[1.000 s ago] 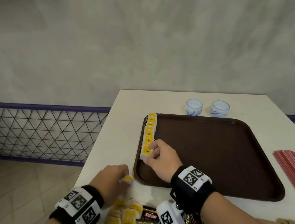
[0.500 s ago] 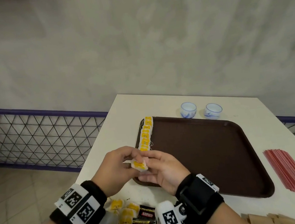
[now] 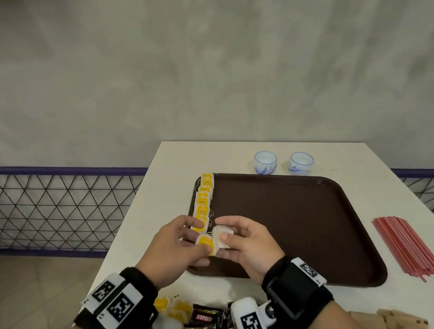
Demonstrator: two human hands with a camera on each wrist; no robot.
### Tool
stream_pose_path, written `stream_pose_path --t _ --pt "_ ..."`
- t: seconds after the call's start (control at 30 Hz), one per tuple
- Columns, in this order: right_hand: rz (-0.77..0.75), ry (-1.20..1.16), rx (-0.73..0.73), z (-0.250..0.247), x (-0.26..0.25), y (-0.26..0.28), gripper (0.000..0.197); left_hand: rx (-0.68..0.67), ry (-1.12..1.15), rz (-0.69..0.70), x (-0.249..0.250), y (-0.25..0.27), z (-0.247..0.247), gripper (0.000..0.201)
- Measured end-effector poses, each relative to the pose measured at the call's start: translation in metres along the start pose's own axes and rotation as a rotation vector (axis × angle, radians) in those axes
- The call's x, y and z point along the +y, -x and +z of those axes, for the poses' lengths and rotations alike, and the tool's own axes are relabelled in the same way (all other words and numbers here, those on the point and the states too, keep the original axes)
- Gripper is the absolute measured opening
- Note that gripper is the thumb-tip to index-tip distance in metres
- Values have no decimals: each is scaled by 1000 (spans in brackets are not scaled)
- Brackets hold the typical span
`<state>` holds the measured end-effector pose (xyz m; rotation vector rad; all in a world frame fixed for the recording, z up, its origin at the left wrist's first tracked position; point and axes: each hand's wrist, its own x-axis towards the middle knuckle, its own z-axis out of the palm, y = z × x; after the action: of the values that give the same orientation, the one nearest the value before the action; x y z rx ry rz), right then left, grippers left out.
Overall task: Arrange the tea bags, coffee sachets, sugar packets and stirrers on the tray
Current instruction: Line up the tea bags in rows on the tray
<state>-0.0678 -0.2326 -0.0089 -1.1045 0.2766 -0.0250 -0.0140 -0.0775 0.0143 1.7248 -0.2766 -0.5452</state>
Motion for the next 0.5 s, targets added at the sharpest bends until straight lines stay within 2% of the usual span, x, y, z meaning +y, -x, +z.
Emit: stream_pose_path --t 0.17,0.33,0.5 --pt "34 -32 20 -7 -2 -1 22 38 13 50 -2 -9 -1 23" --pt "61 -91 70 -17 -1 -3 18 111 36 69 -6 -19 -4 19" --pt "77 -118 100 -24 -1 -5 20 71 -1 27 -9 -26 -9 7"
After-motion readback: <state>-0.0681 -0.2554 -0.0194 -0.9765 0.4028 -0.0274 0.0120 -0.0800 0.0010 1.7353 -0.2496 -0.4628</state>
